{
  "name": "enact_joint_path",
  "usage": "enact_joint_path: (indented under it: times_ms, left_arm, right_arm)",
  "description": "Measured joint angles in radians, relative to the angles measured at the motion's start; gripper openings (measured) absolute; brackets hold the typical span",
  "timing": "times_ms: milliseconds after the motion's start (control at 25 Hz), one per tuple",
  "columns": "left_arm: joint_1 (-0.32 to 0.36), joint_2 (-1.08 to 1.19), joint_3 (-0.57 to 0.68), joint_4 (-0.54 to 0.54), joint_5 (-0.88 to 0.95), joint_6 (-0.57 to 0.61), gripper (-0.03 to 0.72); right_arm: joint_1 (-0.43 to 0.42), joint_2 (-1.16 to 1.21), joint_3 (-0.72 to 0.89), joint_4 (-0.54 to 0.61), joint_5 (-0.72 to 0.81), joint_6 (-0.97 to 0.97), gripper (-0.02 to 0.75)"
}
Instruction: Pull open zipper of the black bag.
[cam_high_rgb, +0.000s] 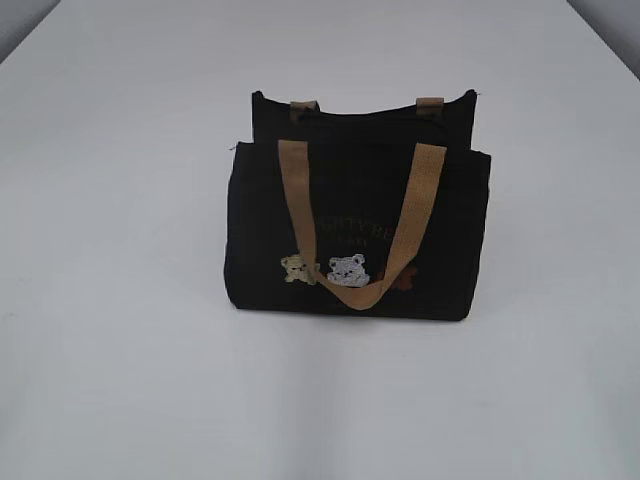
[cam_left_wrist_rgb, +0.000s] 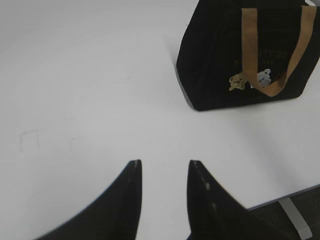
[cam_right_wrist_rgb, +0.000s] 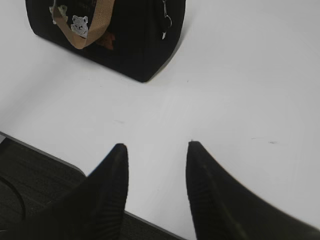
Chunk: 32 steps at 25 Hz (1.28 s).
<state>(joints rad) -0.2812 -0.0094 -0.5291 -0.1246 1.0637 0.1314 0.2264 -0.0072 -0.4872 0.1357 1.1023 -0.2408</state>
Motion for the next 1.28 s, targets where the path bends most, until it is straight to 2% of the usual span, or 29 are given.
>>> enact_joint_path:
  times_ms: [560, 680, 800, 880, 1000, 1280]
  left_arm:
    - [0.001, 0.000, 0.000, 0.000, 0.000, -0.001, 0.237]
    - [0.061, 0.000, 0.000, -0.001, 0.000, -0.002, 0.237]
    - [0.184, 0.000, 0.000, -0.001, 0.000, -0.003, 0.237]
    - [0.235, 0.000, 0.000, -0.001, 0.000, -0.003, 0.235]
    - [0.244, 0.000, 0.000, -0.001, 0.000, -0.003, 0.235]
    - [0.244, 0.000, 0.000, -0.001, 0.000, -0.003, 0.235]
  right_arm:
    - [0.000, 0.000, 0.000, 0.004, -0.002, 0.006, 0.309]
    - [-0.027, 0.000, 0.000, 0.007, -0.002, 0.006, 0.309]
    - [-0.108, 0.000, 0.001, 0.016, -0.002, 0.007, 0.309]
    - [-0.162, 0.000, 0.001, 0.019, -0.002, 0.007, 0.309]
    - [-0.202, 0.000, 0.001, 0.019, -0.002, 0.007, 0.309]
    - [-0.207, 0.000, 0.001, 0.021, -0.002, 0.007, 0.309]
